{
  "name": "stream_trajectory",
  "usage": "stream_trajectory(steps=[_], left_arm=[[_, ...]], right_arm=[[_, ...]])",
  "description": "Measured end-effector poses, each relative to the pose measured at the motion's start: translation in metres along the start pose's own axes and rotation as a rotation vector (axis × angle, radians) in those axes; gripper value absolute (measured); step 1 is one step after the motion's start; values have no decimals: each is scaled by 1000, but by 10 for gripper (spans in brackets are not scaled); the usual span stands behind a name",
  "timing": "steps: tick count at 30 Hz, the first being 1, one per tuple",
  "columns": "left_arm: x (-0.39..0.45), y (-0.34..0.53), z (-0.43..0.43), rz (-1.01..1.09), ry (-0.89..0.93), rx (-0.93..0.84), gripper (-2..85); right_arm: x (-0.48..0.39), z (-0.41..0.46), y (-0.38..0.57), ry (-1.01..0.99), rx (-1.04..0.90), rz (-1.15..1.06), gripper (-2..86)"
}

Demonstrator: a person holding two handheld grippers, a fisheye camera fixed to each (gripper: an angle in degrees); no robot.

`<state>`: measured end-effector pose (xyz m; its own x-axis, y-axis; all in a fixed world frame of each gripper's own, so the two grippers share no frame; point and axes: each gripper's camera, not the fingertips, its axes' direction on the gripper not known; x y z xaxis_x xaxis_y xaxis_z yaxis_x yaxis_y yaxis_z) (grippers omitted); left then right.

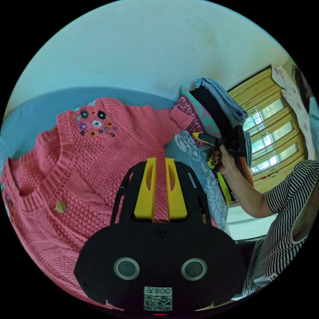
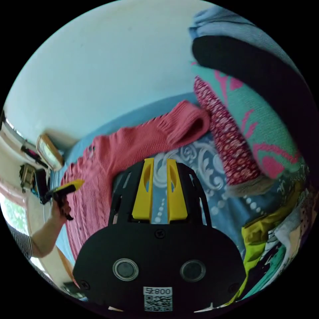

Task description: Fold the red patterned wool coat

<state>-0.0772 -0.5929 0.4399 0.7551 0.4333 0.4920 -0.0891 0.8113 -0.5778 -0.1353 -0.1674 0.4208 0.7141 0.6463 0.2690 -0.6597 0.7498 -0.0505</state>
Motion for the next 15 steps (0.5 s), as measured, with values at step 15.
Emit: stream_trajectory(steps=[15], left_arm=[[81, -85, 109, 36, 155, -83, 58]], right_arm=[[101, 19, 18, -192, 28, 252, 49]])
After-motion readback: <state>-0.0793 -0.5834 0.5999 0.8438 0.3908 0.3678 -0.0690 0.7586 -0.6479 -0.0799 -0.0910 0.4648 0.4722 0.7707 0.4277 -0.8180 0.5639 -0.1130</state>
